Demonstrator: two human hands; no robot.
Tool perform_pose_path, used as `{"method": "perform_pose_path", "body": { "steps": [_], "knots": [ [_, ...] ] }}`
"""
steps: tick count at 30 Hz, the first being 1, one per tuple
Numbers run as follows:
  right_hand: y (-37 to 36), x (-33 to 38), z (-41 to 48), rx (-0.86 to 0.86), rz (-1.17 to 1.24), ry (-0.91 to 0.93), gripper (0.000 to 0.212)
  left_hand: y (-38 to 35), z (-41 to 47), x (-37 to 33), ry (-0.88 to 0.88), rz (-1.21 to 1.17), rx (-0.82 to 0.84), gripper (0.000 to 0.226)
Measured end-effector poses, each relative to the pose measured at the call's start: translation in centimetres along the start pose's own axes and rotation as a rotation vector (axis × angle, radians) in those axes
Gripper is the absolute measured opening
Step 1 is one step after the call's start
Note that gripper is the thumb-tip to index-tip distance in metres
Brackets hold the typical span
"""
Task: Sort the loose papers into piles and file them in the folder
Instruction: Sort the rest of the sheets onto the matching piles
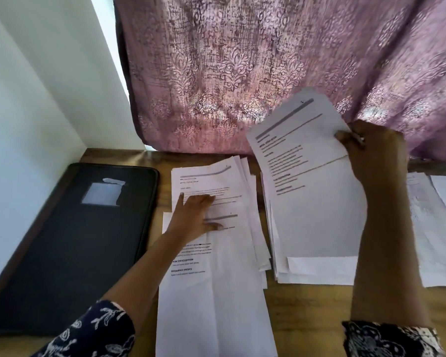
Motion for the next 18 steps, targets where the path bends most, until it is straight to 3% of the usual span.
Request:
{"method": "perform_pose_path", "body": {
  "steps": [8,14,18],
  "knots": [
    [-3.0,-3.5,-2.8,0.062,0.205,-0.123,0.023,0.3,0.2,-0.7,0.033,-0.096,0.065,0.070],
    [-4.7,-5.3,-4.5,0.115,0.303,-0.197,0.033,0.1,0.4,-0.7,0.057,-0.204,0.078,0.044],
    [-5.4,-5.8,-5.5,0.136,0.356,-0.212,0.038,0.2,0.2,-1.2,0.061,-0.226,0.064,0.039]
  ]
}}
Point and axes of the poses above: each hand's wrist, its own z-axis towards the middle knuckle, its own y-axis out of the back of the hand, x = y × z, the point moved 8 cm from there along z, towards the middle knuckle, and after that the axes turned 3 degrees about y, right-handed, at the moved point
